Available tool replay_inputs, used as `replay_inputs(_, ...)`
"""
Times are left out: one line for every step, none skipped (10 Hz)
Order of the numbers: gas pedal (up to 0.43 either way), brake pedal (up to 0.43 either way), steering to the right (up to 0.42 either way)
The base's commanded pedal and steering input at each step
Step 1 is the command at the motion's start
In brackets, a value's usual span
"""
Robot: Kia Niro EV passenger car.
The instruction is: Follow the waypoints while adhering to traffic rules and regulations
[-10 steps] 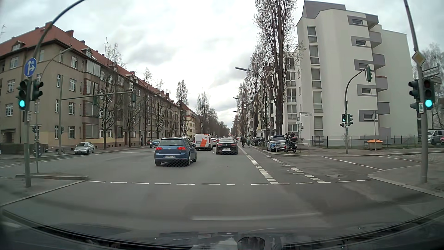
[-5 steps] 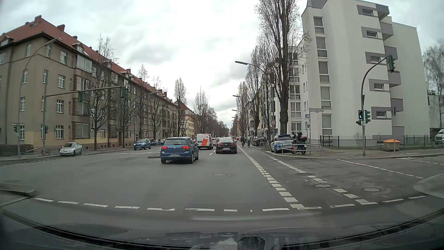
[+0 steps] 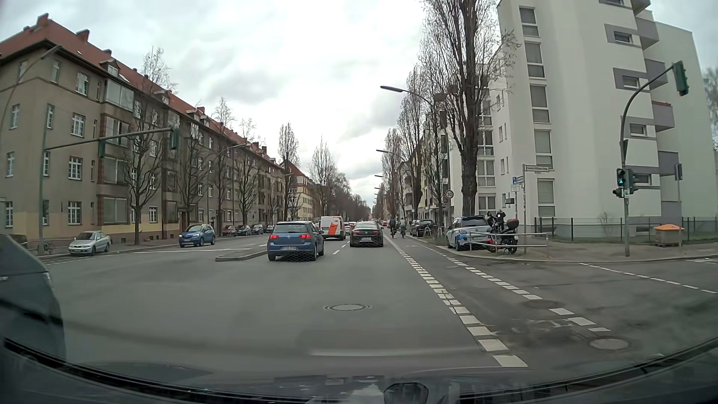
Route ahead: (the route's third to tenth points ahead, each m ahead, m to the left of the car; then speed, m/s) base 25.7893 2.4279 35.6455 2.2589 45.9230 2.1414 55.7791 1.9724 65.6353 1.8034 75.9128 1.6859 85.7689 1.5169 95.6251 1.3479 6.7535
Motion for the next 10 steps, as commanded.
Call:
replay_inputs(0.028, 0.012, 0.0)
replay_inputs(0.039, 0.012, 0.0)
replay_inputs(0.039, 0.012, 0.001)
replay_inputs(0.059, 0.012, 0.001)
replay_inputs(0.067, 0.012, 0.002)
replay_inputs(0.067, 0.012, 0.002)
replay_inputs(0.067, 0.012, 0.002)
replay_inputs(0.067, 0.012, 0.002)
replay_inputs(0.067, 0.012, 0.002)
replay_inputs(0.067, 0.012, 0.002)
